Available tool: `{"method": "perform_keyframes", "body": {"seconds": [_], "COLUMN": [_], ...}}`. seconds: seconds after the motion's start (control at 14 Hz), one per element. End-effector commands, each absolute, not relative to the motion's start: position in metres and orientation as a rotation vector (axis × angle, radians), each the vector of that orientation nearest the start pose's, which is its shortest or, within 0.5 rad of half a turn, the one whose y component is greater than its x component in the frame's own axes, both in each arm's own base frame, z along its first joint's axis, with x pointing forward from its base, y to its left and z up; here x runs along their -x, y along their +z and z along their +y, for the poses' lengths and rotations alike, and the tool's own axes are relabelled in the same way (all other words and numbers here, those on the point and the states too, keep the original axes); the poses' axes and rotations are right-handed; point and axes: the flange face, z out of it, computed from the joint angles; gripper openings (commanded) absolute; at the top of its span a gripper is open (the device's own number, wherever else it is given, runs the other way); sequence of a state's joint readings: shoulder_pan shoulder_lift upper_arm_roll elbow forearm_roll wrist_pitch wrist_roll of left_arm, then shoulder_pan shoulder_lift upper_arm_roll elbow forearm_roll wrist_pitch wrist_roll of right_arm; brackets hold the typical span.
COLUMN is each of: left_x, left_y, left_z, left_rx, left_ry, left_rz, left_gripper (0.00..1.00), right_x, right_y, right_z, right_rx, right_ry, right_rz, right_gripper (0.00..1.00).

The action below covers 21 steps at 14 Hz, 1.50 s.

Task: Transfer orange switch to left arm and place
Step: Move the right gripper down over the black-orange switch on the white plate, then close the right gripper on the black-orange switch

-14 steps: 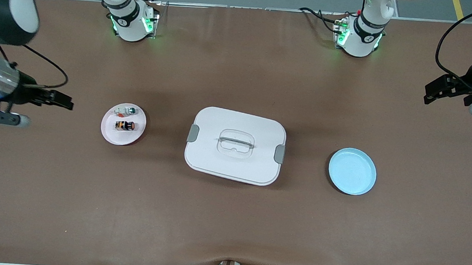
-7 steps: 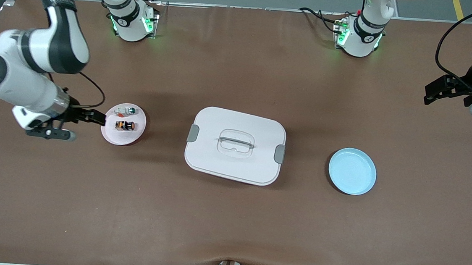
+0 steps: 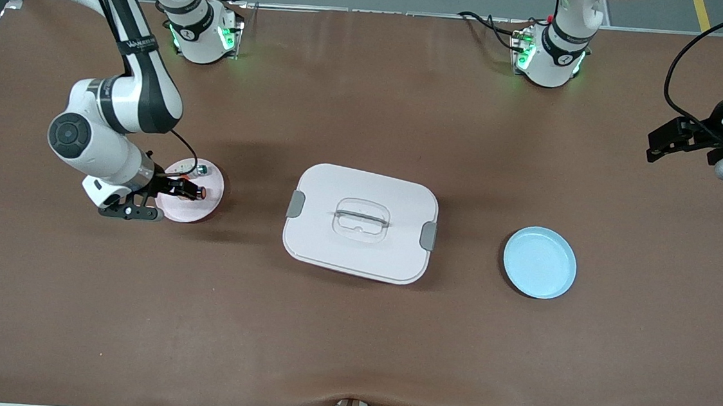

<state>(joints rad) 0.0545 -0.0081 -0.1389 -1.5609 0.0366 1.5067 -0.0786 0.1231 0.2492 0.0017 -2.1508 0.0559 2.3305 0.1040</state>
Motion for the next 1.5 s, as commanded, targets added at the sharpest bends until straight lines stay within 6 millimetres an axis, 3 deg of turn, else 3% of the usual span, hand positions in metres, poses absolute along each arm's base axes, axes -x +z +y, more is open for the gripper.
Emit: {"method": "perform_keyframes", "body": {"seconds": [0.0, 0.36, 0.57, 0.86, 1.14, 1.43], "left_x": [-0.544, -0.545, -0.545, -0.544, -0.542, -0.542], "left_y": [0.627, 0.624, 0.624, 0.624, 0.625, 0.625], "left_z": [-0.043, -0.044, -0.045, -0.048, -0.049, -0.049], "left_rx": [3.094, 3.097, 3.096, 3.097, 3.096, 3.098], "left_ry": [0.052, 0.062, 0.064, 0.069, 0.071, 0.076], "left_rz": [0.038, 0.043, 0.046, 0.053, 0.055, 0.057], "left_gripper": [1.00, 1.00, 1.00, 1.00, 1.00, 1.00], "right_x": [-0.541, -0.537, -0.528, -0.520, -0.517, -0.516], "right_y": [0.247, 0.210, 0.199, 0.193, 0.188, 0.183], "right_z": [0.068, 0.067, 0.062, 0.060, 0.040, 0.039], "right_rx": [3.108, 3.109, 3.110, 3.109, 3.102, 3.103], "right_ry": [0.082, 0.118, 0.141, 0.133, 0.148, 0.133], "right_rz": [0.031, -0.091, -0.090, -0.138, -0.173, -0.170], "right_gripper": [1.00, 1.00, 1.00, 1.00, 1.00, 1.00]}}
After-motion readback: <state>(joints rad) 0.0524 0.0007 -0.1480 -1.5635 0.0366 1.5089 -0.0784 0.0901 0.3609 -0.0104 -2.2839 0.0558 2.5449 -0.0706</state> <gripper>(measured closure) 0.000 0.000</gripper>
